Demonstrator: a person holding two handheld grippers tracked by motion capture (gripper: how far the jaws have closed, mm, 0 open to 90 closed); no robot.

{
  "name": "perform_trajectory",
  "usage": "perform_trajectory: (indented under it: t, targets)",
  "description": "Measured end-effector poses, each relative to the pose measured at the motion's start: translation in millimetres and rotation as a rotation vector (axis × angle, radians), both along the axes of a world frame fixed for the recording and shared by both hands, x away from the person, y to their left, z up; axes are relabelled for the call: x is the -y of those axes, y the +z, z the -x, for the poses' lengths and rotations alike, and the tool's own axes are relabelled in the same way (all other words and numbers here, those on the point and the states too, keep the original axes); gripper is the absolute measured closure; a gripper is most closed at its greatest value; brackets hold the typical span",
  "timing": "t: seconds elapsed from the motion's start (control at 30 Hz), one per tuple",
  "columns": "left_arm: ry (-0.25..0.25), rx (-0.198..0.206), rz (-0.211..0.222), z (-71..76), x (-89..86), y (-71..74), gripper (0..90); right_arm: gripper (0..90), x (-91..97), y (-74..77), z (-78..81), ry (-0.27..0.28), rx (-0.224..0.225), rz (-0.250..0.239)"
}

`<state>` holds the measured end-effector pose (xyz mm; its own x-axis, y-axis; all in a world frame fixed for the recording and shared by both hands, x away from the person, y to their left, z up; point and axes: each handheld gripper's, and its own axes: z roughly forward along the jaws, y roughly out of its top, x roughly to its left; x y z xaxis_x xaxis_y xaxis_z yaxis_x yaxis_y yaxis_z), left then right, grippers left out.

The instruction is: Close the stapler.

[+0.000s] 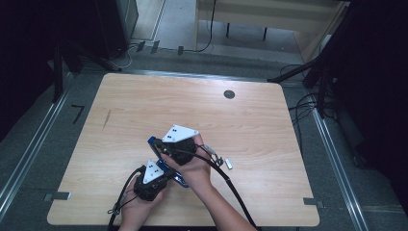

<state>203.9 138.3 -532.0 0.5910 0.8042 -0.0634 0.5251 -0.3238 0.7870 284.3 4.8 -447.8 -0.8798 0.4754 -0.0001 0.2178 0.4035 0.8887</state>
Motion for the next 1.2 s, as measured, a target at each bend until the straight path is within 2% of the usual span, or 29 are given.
perform_trajectory:
  t: [0.23, 0.33, 0.47, 1.0, 1.2]
  targets:
    - [-0.002, 0.0, -0.001, -0.1, -0.2, 0.0, 90.0, 90.0, -4.1, -3.0, -3.0, 0.002, -0.009, 0.004]
    - [-0.002, 0.0, -0.001, -0.1, -0.2, 0.0, 90.0, 90.0, -6.6, -4.1, -4.2, 0.003, -0.008, 0.023]
    - [-0.002, 0.0, -0.002, -0.1, -0.3, 0.1, 90.0, 90.0, -10.3, -12.1, -7.0, 0.014, -0.026, 0.056]
    - [-0.003, -0.003, -0.002, -0.1, -0.4, 0.2, 90.0, 90.0, -15.9, -29.1, -18.0, 0.039, -0.096, 0.068]
    - [-0.003, -0.003, -0.003, -0.2, -0.5, 0.3, 90.0, 90.0, -19.3, -37.8, -20.1, 0.045, -0.116, 0.109]
